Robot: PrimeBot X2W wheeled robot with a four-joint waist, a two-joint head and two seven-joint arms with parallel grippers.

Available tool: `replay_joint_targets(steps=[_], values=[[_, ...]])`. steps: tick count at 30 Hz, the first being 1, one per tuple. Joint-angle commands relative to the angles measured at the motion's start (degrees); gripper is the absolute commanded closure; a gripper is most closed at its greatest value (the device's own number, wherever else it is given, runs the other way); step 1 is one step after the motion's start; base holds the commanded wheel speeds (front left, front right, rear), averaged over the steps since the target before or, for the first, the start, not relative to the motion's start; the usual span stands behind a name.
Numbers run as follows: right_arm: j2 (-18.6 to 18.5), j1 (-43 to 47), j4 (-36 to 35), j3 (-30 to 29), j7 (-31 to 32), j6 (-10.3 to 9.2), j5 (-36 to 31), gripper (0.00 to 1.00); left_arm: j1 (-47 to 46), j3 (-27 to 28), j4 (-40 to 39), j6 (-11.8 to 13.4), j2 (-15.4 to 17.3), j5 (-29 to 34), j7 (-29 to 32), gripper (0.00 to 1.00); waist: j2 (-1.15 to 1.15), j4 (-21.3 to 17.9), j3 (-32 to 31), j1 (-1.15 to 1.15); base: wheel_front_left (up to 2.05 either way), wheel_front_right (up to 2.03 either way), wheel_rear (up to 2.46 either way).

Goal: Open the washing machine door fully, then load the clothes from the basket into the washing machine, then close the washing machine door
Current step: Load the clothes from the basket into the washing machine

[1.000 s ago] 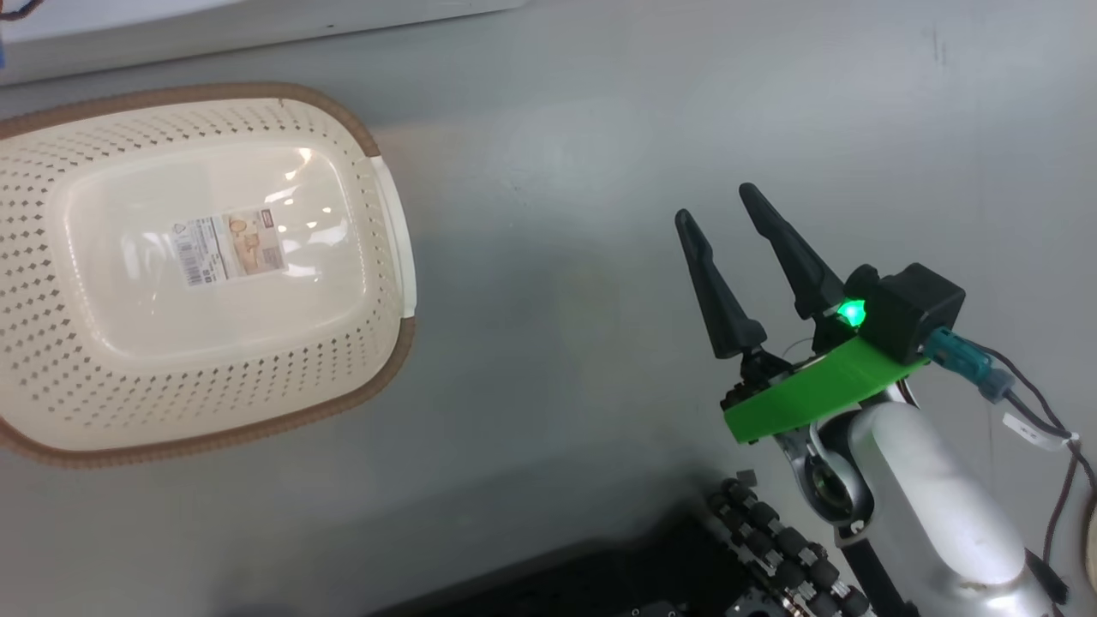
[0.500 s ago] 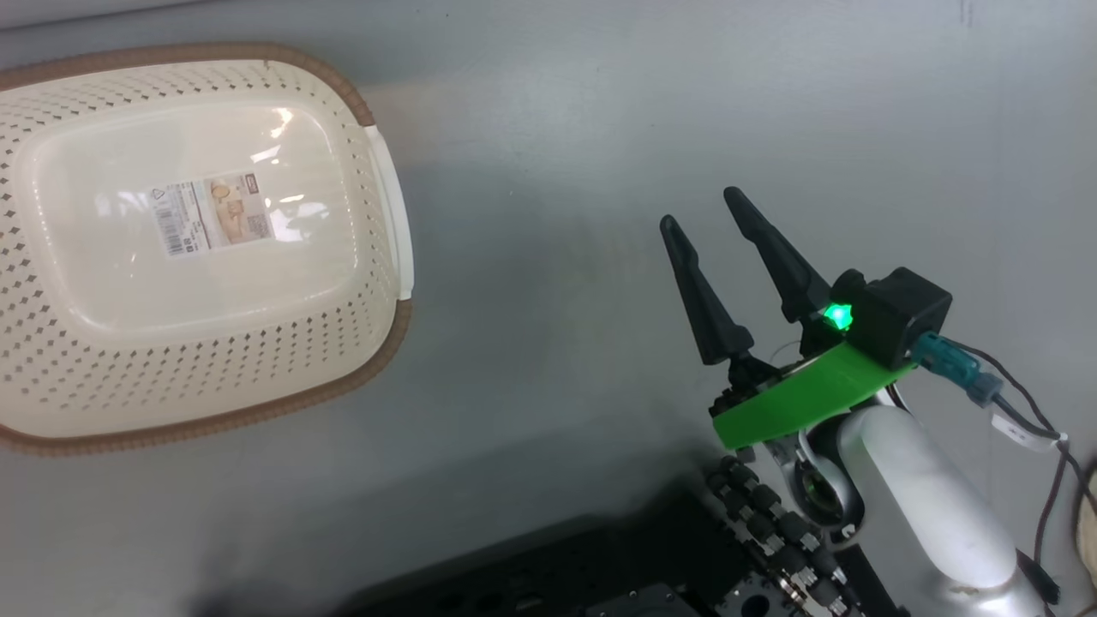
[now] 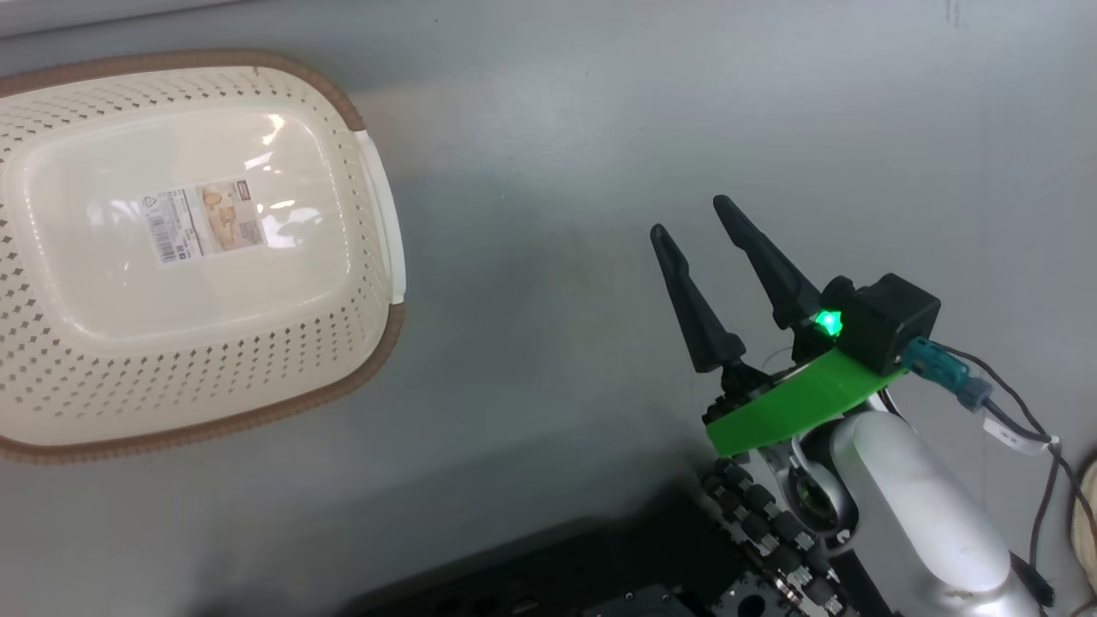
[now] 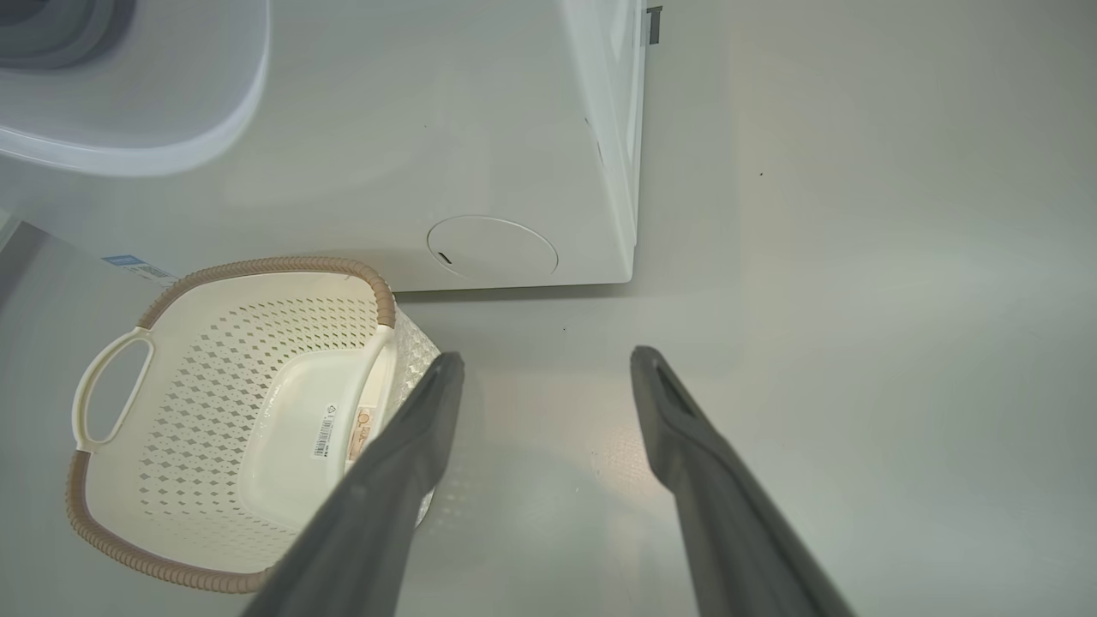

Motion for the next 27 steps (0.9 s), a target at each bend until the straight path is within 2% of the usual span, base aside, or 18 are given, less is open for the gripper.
replay_joint_targets(steps=[1, 3, 4, 18, 27], values=[[-0.06, 2.86, -1.01, 1.15, -0.38, -0.15, 0.36, 0.00, 0.55, 1.35, 0.70, 0.25, 2.15, -1.34, -0.26, 1.00, 0.00, 0.12, -0.48, 0.00, 0.00, 0.00, 0.00], [-0.11, 2.92, -0.96, 1.00, -0.38, -0.15, 0.35, 0.00, 0.74, 1.61, 3.64, 0.18, 1.68, -2.15, -0.27, 0.13, 0.00, 0.23, -0.73, 0.00, 0.00, 0.00, 0.00], [-0.13, 2.93, -0.92, 0.95, -0.38, -0.15, 0.34, 0.00, 0.77, 1.91, 4.96, 0.26, 1.45, -2.65, -0.27, 0.00, 0.00, 0.28, -0.86, 0.00, 0.00, 0.00, 0.00], [-0.10, 1.65, -0.63, -0.32, -0.38, -0.15, 0.36, 0.00, 1.47, 2.15, 14.58, 0.87, -1.41, -5.26, -0.12, 0.00, 0.00, 1.83, -3.19, 0.00, 0.00, 0.00, 0.00], [-0.44, 0.81, -0.25, -1.92, -0.38, -0.15, 0.22, 0.00, 6.64, 2.32, 14.98, 1.01, -3.55, -6.99, -0.27, 0.00, 0.00, 3.83, -7.42, 0.00, 0.00, 0.00, 0.00]])
